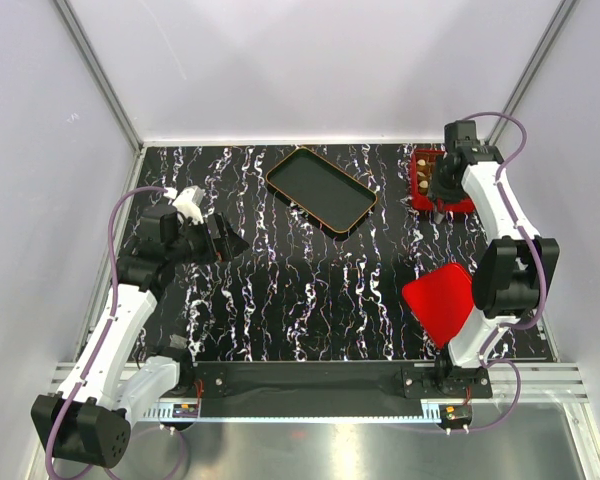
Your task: Pack the chocolate
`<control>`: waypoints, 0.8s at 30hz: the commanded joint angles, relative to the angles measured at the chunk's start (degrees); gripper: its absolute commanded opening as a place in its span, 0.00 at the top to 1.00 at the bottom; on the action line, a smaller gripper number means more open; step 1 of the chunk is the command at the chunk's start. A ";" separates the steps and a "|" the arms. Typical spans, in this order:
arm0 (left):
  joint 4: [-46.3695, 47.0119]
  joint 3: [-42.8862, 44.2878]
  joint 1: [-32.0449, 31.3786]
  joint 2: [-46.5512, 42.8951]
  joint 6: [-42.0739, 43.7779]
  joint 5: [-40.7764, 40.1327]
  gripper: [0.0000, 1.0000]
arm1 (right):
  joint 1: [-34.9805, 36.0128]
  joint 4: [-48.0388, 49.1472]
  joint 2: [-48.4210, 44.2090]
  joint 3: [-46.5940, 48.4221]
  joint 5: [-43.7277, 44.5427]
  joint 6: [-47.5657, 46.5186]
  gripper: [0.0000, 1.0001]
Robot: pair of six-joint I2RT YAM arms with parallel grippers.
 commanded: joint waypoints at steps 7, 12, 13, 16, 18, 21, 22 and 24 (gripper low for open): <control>1.98 0.02 0.14 -1.03 0.95 -0.42 0.01 | -0.60 0.40 -2.93 -1.05 3.06 0.53 0.65; 1.98 0.02 0.14 -1.03 0.95 -0.42 0.01 | -2.44 0.49 -3.63 -1.85 3.50 0.53 0.65; 1.98 0.11 0.14 -0.94 0.95 -0.42 0.01 | -2.71 0.49 -3.63 -1.93 3.59 0.45 0.65; 1.98 0.02 0.14 -0.94 0.95 -0.42 0.01 | -3.06 0.49 -3.72 -2.11 3.94 0.44 0.65; 1.89 0.02 0.14 -1.03 0.95 -0.42 0.01 | -3.24 0.66 -3.80 -2.20 3.86 0.36 0.65; 1.98 0.02 0.14 -1.03 0.95 -0.50 0.01 | -3.41 0.93 -3.98 -2.37 3.50 0.18 0.65; 2.07 0.02 0.14 -1.12 0.95 -0.42 0.01 | -3.50 0.84 -3.89 -2.29 3.42 0.09 0.65; 1.98 0.02 0.14 -1.03 0.95 -0.50 0.01 | -3.50 1.36 -3.98 -2.37 3.15 -0.08 0.64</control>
